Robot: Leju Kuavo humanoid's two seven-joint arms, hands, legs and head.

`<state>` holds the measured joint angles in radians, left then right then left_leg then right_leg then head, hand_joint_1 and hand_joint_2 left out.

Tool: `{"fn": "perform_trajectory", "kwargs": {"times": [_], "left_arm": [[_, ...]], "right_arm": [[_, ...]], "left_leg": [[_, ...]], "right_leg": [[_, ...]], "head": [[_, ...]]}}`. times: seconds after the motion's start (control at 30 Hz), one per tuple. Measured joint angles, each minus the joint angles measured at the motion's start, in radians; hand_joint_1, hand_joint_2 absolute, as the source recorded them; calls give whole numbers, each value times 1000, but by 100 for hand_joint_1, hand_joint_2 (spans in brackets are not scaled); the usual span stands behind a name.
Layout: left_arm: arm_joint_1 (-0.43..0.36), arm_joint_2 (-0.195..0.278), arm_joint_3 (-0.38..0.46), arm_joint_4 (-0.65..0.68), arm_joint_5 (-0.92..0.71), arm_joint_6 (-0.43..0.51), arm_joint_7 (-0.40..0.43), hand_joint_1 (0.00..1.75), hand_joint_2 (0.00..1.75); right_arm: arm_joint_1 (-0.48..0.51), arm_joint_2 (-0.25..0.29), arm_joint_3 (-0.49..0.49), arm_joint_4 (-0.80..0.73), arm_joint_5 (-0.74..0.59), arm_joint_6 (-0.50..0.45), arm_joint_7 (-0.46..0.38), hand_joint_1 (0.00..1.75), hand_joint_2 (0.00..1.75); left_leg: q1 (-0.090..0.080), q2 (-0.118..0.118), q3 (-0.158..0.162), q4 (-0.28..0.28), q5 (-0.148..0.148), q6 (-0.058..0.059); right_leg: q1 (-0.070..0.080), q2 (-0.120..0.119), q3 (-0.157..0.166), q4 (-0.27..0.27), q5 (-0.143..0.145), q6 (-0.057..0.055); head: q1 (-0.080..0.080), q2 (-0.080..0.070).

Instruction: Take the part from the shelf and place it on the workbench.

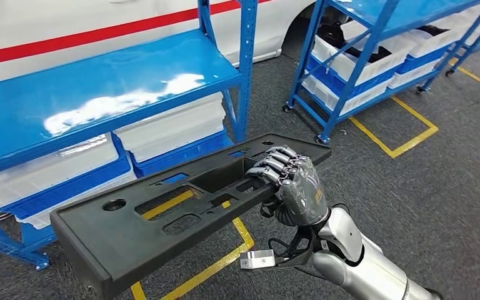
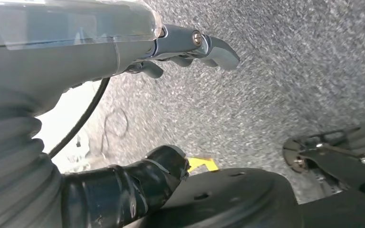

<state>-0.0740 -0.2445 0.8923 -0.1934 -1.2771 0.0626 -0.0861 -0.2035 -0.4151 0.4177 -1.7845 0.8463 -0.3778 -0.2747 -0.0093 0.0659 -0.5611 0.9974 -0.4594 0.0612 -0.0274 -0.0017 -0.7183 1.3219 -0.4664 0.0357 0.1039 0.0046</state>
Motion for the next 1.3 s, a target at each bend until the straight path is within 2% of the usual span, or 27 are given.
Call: {"fn": "perform_trajectory", "kwargs": {"times": [0.03,0.1,0.13,0.17,0.2,0.23,0.27,0.33,0.4,0.43,0.47,0.5,0.57,0.63,0.67,0.73,0.77,0.8,0.87,0.9,0.93,1.0,1.13,1.17,1.2,1.27,1.3], "left_arm": [[-1,1,0,0,1,1,0,0,175],[-2,3,2,0,6,2,0,0,175],[-2,3,3,0,8,3,0,0,175],[-2,4,4,0,7,3,1,0,175],[-3,4,5,0,5,3,1,0,175],[-3,5,5,0,2,4,2,0,175],[-3,5,5,0,-1,6,2,0,175],[-2,6,5,0,-7,11,1,0,175],[3,6,4,0,-15,18,-1,0,175],[5,6,4,0,-18,21,-1,0,175],[6,6,3,0,-21,23,-1,0,175],[7,6,2,0,-22,24,-1,0,175],[7,6,0,0,-22,25,-1,0,175],[9,5,-2,0,-22,25,-2,0,175],[9,5,-4,0,-22,25,-2,0,175],[8,4,-6,0,-25,27,-1,0,175],[8,2,-7,0,-28,30,0,0,175],[7,0,-9,1,-31,35,1,0,175],[6,-3,-12,1,-37,42,1,0,175],[7,-4,-13,1,-39,44,1,0,175],[7,-4,-13,1,-40,44,1,0,175],[8,-4,-13,1,-41,43,0,0,175],[8,-4,-13,1,-41,43,0,0,175],[8,-4,-13,1,-41,41,0,0,175],[7,-4,-13,1,-41,39,0,0,175],[3,-4,-14,1,-39,31,3,0,175],[2,-4,-14,1,-37,28,4,0,175]], "right_arm": [[-5,2,3,0,6,2,5,175,175],[-29,17,15,5,30,8,26,175,175],[-48,31,27,11,47,12,43,175,175],[-68,47,41,19,63,14,60,175,175],[-87,63,58,31,77,15,78,175,175],[-102,78,76,42,86,14,94,175,175],[-115,92,94,52,91,13,105,175,175],[-133,109,124,65,90,7,121,175,175],[-139,112,139,70,78,-4,128,175,175],[-137,110,143,71,70,-10,129,175,175],[-134,107,145,71,64,-14,130,175,175],[-132,103,147,71,58,-17,131,175,175],[-130,97,149,71,54,-20,131,175,175],[-129,94,150,70,53,-22,131,175,175],[-129,93,151,70,53,-24,131,175,175],[-123,84,151,68,49,-28,130,175,175],[-114,77,149,65,42,-33,128,175,175],[-99,63,144,57,30,-41,120,175,175],[-55,27,120,32,1,-59,93,175,175],[-31,8,104,18,-11,-64,76,175,175],[-13,-4,89,9,-17,-66,62,175,175],[5,-13,74,3,-21,-65,50,175,175],[8,-14,72,2,-22,-65,49,175,175],[15,-18,66,-2,-19,-63,47,175,175],[22,-22,56,-8,-11,-60,46,175,175],[32,-35,23,-26,26,-53,52,175,175],[28,-40,9,-32,47,-49,60,175,175]], "left_leg": [[0,9,-16,7,7,-4],[-1,27,-37,20,18,-15],[0,36,-42,23,25,-22],[1,46,-47,24,33,-28],[2,55,-50,23,41,-35],[5,48,-55,26,40,-43],[6,28,-63,37,24,-50],[10,-30,-90,114,-57,-63],[11,-58,-121,239,-137,-67],[11,-60,-125,282,-149,-67],[13,-61,-114,292,-139,-68],[15,-63,-86,266,-114,-68],[21,-92,3,143,-70,-67],[24,-127,63,43,-69,-65],[23,-134,71,24,-76,-62],[22,-116,65,20,-67,-52],[23,-104,61,18,-59,-45],[24,-91,55,15,-50,-35],[20,-70,36,13,-32,-19],[16,-59,23,15,-24,-13],[14,-50,13,16,-18,-11],[11,-39,1,19,-11,-10],[11,-37,-2,20,-10,-10],[9,-28,-10,21,-6,-10],[5,-15,-22,23,1,-11],[2,17,-48,26,23,-26],[2,10,-58,36,13,-38]], "right_leg": [[-1,-14,52,-51,14,-1],[7,-45,166,-199,-16,-10],[13,-54,204,-259,-39,-16],[20,-52,218,-292,-53,-24],[22,-45,215,-306,-52,-32],[22,-38,207,-310,-43,-39],[20,-31,197,-313,-32,-48],[16,-20,175,-315,-9,-62],[17,-6,147,-311,11,-69],[18,3,132,-307,21,-69],[17,13,116,-303,30,-67],[16,23,100,-297,38,-64],[15,45,69,-284,53,-55],[15,65,48,-274,69,-43],[16,74,41,-274,78,-37],[15,89,35,-278,95,-25],[15,84,31,-275,90,-20],[14,69,24,-256,65,-16],[14,30,0,-163,-30,-8],[13,18,-14,-97,-78,-5],[12,15,-24,-43,-108,-3],[12,13,-32,10,-127,-1],[12,13,-32,15,-125,-1],[13,11,-14,3,-106,-3],[15,-4,41,-56,-84,-9],[29,-29,164,-227,-42,-35],[34,-36,202,-303,-33,-52]], "head": [[0,0],[0,0],[0,0],[0,0],[0,0],[0,0],[0,0],[-1,0],[-1,0],[-1,0],[-1,0],[-1,0],[-1,0],[-1,0],[-1,0],[-1,0],[-1,0],[-1,0],[0,0],[0,0],[0,0],[0,0],[0,0],[0,0],[0,0],[0,0],[0,0]]}}
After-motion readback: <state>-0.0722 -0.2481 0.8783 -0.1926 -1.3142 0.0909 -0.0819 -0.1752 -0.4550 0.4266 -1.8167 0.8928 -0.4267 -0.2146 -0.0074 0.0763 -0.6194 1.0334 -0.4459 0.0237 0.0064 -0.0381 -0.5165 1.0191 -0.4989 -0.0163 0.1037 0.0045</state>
